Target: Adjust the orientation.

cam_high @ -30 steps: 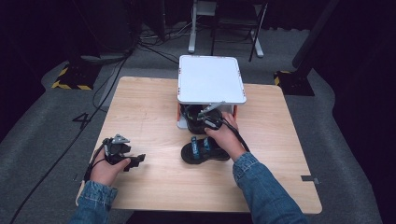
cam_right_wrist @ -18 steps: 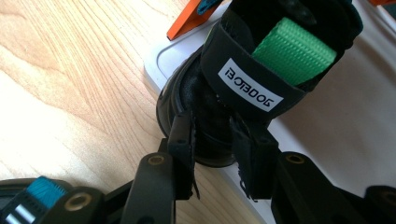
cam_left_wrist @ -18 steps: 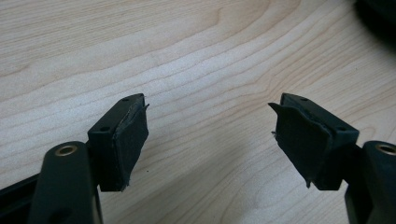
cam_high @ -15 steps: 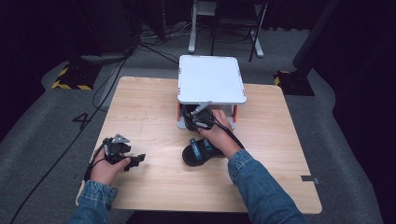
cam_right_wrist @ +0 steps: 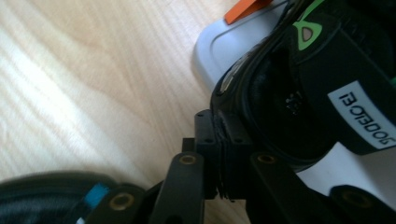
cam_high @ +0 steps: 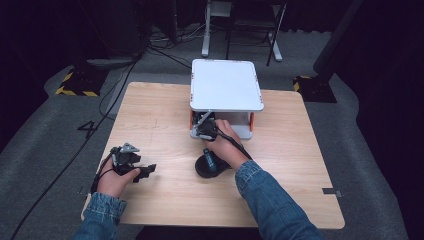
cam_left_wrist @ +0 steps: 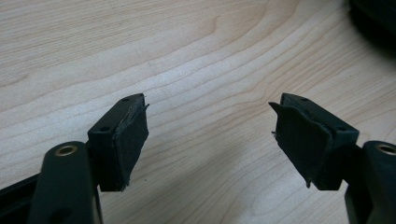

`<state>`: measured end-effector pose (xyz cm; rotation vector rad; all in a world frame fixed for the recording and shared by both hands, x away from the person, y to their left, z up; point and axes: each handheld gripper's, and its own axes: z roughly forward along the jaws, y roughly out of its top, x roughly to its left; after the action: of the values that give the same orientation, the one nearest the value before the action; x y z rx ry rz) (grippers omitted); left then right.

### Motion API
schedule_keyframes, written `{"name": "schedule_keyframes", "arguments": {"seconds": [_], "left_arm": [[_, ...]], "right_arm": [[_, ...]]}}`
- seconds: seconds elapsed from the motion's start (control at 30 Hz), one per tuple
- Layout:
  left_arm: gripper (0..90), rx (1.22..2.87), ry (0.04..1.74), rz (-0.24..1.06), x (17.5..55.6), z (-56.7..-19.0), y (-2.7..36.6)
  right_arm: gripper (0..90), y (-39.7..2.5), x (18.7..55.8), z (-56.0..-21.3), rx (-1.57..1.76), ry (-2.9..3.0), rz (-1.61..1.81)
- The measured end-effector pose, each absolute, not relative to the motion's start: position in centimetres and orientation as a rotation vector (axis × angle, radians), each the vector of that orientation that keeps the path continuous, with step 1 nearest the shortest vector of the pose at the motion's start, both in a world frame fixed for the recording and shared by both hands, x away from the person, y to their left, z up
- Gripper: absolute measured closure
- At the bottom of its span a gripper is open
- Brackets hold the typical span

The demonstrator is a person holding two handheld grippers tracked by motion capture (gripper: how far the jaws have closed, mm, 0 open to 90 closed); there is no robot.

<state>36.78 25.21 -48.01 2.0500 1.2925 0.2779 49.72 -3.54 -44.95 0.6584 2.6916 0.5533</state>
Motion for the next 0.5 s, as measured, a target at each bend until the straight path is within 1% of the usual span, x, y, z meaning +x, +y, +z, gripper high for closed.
{"name": "schedule_keyframes", "arguments": {"seconds": [0.07, 0.17, 0.23, 0.27, 0.33, 0.37, 0.5], "left_arm": [[25.9, 2.053, 1.293, 0.279, 36.8, -48.0, 25.3], [25.9, 2.046, 1.291, 0.276, 36.7, -47.9, 25.4], [25.9, 2.041, 1.294, 0.274, 36.7, -47.9, 25.4], [25.9, 2.041, 1.294, 0.278, 36.7, -47.9, 25.4], [25.9, 2.038, 1.298, 0.272, 36.7, -47.9, 25.5], [25.9, 2.038, 1.298, 0.272, 36.7, -47.9, 25.5], [25.9, 2.034, 1.295, 0.266, 36.8, -48.0, 25.2]], "right_arm": [[81.6, -3.4, 50.1, -45.3, 0.652, 2.649, 0.619], [75.4, -3.2, 50.8, -46.4, 0.621, 2.566, 0.597], [73.9, -3.2, 50.9, -46.7, 0.642, 2.539, 0.607], [71.9, -3.2, 50.9, -46.6, 0.633, 2.527, 0.614], [63.5, -3.1, 50.7, -46.4, 0.557, 2.518, 0.68], [63.5, -3.1, 50.7, -46.4, 0.557, 2.518, 0.68], [59.1, -3.8, 49.5, -44.3, 0.521, 2.488, 0.789]]}}
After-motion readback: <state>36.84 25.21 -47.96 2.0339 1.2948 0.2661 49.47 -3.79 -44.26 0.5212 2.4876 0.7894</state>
